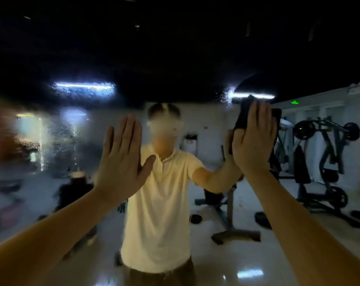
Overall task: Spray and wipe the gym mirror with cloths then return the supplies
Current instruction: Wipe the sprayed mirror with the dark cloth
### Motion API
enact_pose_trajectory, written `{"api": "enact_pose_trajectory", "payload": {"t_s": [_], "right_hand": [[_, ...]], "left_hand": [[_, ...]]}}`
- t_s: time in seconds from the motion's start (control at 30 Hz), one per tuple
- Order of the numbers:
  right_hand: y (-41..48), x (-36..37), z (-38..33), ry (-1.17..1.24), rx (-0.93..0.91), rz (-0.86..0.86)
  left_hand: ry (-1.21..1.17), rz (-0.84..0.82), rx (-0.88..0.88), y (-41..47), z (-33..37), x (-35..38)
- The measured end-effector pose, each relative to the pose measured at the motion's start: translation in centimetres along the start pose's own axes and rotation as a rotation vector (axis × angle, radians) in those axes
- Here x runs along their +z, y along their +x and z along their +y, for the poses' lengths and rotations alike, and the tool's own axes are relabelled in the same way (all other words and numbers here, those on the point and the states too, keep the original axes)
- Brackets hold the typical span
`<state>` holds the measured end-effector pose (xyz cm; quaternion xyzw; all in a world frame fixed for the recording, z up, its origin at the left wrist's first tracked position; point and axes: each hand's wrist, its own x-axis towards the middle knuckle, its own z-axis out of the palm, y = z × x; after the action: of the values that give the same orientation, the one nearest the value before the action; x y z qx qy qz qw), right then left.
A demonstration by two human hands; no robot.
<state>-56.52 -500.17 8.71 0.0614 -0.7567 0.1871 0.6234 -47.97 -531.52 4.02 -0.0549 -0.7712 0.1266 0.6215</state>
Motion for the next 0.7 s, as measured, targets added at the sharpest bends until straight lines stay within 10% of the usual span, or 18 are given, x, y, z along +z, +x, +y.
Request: {"api": "enact_pose_trajectory", "payload": {"t_s": [0.13, 0.47, 0.7], "right_hand": [[1.6, 0.0, -5.9, 0.019, 0.154, 0.033], [-1.9, 1.4, -16.3, -0.026, -0.653, -0.093], [4.8, -0.5, -2.4, -0.084, -0.198, -0.008]], "left_hand": [[0.020, -0.018, 0.041, 0.1, -0.6, -0.5], [0.037, 0.072, 0.007, 4.0, -5.1, -2.4], [0.006, 0.060, -0.064, 5.9, -4.3, -1.1]]}}
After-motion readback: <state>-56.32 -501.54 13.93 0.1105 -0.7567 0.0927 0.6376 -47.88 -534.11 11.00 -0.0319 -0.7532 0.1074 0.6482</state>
